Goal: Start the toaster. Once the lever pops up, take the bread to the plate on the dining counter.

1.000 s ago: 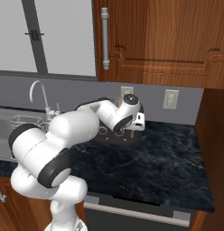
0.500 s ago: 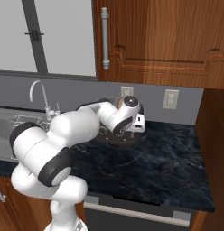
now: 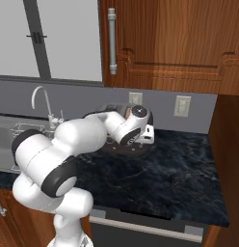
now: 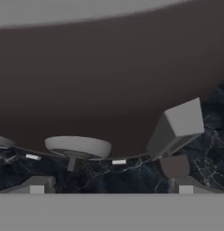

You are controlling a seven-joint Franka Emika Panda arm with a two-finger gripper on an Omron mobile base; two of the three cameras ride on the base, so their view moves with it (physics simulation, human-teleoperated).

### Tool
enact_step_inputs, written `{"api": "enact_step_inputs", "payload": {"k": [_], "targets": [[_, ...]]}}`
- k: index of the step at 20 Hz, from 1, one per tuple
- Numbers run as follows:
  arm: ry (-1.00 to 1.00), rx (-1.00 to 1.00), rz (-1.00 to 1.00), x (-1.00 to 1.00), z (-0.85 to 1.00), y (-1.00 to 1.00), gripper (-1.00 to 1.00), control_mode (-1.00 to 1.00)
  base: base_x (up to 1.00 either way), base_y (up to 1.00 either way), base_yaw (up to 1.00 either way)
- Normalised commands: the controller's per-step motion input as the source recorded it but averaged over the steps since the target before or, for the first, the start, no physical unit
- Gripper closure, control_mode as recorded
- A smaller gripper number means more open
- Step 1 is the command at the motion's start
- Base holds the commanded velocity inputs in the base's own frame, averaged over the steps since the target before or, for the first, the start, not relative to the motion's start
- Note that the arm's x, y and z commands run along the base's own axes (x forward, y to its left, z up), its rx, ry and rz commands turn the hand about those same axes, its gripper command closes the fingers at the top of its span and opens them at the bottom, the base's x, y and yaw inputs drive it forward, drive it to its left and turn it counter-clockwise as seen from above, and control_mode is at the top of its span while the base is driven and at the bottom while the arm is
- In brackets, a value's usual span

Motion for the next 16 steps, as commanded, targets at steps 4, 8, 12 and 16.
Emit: {"api": "enact_step_inputs", "payload": {"k": [4, 8, 12, 16], "targets": [[0.00, 0.00, 0.00, 0.00, -0.15, 0.00, -1.00, -1.00, 0.00, 0.00, 0.00], [0.00, 0.00, 0.00, 0.00, -0.14, 0.00, -1.00, -1.00, 0.00, 0.00, 0.00], [0.00, 0.00, 0.00, 0.00, -0.12, 0.00, -1.00, -1.00, 0.00, 0.00, 0.00], [0.00, 0.00, 0.00, 0.00, -0.12, 0.00, -1.00, -1.00, 0.00, 0.00, 0.00]]}}
